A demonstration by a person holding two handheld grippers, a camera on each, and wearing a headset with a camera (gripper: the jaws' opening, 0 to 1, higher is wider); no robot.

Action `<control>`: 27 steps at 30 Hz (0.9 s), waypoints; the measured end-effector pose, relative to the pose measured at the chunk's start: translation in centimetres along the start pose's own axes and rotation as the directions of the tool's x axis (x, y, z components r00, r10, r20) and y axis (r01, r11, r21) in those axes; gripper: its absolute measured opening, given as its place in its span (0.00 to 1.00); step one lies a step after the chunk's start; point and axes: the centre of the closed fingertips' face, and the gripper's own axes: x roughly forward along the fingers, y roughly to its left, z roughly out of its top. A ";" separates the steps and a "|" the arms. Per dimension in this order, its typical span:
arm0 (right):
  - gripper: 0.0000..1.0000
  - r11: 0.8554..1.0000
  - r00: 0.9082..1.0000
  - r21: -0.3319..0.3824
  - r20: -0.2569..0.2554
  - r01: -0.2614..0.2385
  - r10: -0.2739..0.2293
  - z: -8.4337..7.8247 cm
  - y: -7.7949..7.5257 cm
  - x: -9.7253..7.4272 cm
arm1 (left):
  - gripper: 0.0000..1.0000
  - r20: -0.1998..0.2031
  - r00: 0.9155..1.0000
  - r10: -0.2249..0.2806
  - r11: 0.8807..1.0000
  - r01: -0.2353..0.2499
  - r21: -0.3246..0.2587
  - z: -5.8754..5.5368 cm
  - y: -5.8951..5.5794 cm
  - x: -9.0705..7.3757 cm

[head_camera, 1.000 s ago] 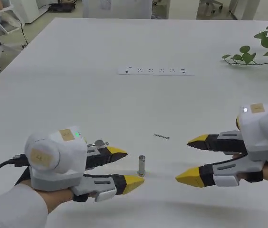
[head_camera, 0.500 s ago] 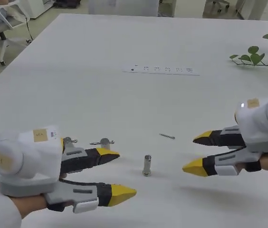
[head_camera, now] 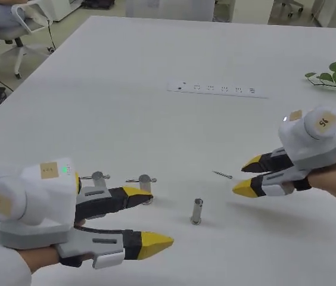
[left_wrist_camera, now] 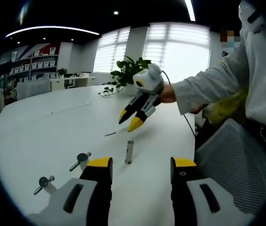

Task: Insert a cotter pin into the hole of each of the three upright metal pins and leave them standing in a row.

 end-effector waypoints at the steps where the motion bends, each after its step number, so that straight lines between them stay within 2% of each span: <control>1: 0.34 1.000 1.000 -0.002 -0.008 -0.004 0.004 0.0 -0.2 0.2 | 0.48 -0.005 1.000 -0.001 1.000 0.001 -0.001 -0.1 0.0 0.0; 13: 0.24 0.998 0.994 -0.055 -0.106 0.006 -0.012 -0.3 -1.9 2.2 | 0.46 -0.012 1.000 0.001 1.000 -0.001 -0.009 -0.2 0.2 -0.3; 22: 0.20 0.996 0.991 -0.085 -0.137 -0.020 0.009 0.1 -2.2 3.2 | 0.45 -0.013 1.000 0.000 1.000 0.000 -0.009 -0.1 0.2 -0.2; 27: 0.18 0.992 0.984 -0.121 -0.178 -0.027 0.005 -0.4 -2.2 3.5 | 0.45 -0.007 1.000 0.001 1.000 -0.001 -0.006 0.1 0.4 -0.2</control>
